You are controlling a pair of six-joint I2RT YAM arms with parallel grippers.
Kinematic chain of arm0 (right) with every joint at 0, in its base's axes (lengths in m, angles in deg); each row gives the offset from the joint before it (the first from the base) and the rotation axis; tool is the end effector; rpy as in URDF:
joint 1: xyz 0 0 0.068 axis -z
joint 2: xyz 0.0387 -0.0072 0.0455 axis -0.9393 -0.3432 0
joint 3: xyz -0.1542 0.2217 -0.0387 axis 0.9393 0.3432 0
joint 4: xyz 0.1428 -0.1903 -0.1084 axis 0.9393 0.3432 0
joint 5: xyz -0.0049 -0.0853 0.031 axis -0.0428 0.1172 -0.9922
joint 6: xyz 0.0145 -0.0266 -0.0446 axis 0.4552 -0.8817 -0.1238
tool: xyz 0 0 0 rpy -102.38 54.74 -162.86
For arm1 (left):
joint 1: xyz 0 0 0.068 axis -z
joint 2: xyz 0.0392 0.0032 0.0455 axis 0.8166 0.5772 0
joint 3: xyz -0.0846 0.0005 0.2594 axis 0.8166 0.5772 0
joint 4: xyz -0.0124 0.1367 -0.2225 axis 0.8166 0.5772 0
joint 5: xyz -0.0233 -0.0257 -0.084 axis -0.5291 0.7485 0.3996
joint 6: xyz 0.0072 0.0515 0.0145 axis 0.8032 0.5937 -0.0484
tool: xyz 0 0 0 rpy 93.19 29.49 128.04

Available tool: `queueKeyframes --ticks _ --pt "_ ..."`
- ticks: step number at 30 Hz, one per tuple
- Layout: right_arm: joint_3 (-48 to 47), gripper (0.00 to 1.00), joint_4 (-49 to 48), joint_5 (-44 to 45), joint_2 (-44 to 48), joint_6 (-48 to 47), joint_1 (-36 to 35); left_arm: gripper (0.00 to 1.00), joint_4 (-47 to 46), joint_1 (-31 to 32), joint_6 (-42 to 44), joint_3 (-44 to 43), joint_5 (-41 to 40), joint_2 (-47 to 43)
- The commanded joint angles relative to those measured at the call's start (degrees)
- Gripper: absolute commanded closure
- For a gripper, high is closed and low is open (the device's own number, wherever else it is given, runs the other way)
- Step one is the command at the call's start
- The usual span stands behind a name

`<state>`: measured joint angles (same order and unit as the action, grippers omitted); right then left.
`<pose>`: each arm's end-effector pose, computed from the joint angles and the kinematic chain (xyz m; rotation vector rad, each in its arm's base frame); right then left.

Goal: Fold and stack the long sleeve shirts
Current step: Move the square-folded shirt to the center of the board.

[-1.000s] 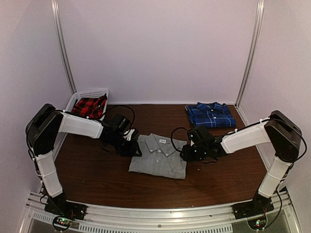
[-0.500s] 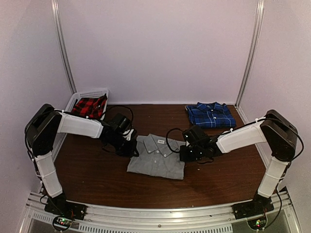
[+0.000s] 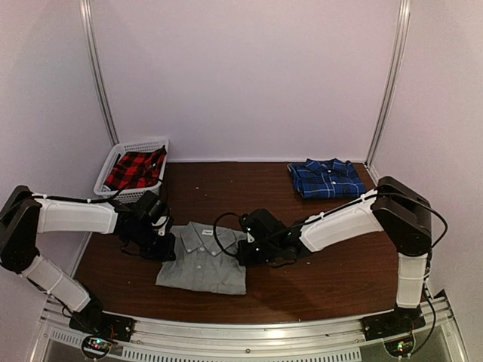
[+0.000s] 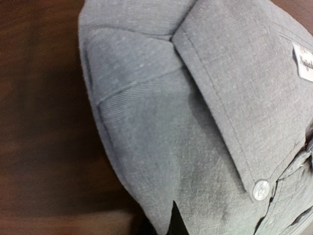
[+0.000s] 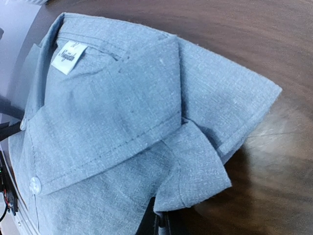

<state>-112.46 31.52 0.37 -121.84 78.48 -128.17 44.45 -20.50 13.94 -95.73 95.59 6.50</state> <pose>0.2095 0.3467 0.1304 -0.4090 2.5972 0.8774 0.2126 -0.1512 0.1532 -0.0835 2.8912 -0.4987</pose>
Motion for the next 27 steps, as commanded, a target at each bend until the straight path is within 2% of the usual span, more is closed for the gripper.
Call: queueKeyframes --ticks 1,4,7,13,17,22,27 --pt "-0.9 0.96 -4.8 -1.6 -2.3 5.1 -3.9 1.0 3.4 -2.0 -1.0 4.6 -3.8 -6.5" --pt "-1.1 0.93 -5.3 -1.1 -2.8 5.5 -4.4 0.99 3.2 -2.1 -2.4 6.0 -3.2 -8.1" --pt "-1.3 0.87 -3.8 -0.5 -2.4 4.6 -4.4 0.93 4.6 -2.1 -3.9 6.1 -5.2 -8.0" --pt "-0.2 0.7 -1.8 1.3 1.3 3.1 -4.3 0.48 6.3 -2.1 -7.4 6.6 -11.1 -10.3" --pt "-0.6 0.62 0.0 3.3 3.9 1.2 -4.2 0.29 6.3 -2.1 -10.4 7.6 -14.8 -13.0" --pt "-1.2 0.48 4.7 6.5 7.5 -0.6 -4.0 0.2 6.8 -2.1 -10.8 5.7 -17.2 -16.3" --pt "-1.6 0.41 8.9 10.9 10.6 -2.1 -2.9 0.1 7.0 -2.1 -8.2 2.1 -17.0 -18.0"
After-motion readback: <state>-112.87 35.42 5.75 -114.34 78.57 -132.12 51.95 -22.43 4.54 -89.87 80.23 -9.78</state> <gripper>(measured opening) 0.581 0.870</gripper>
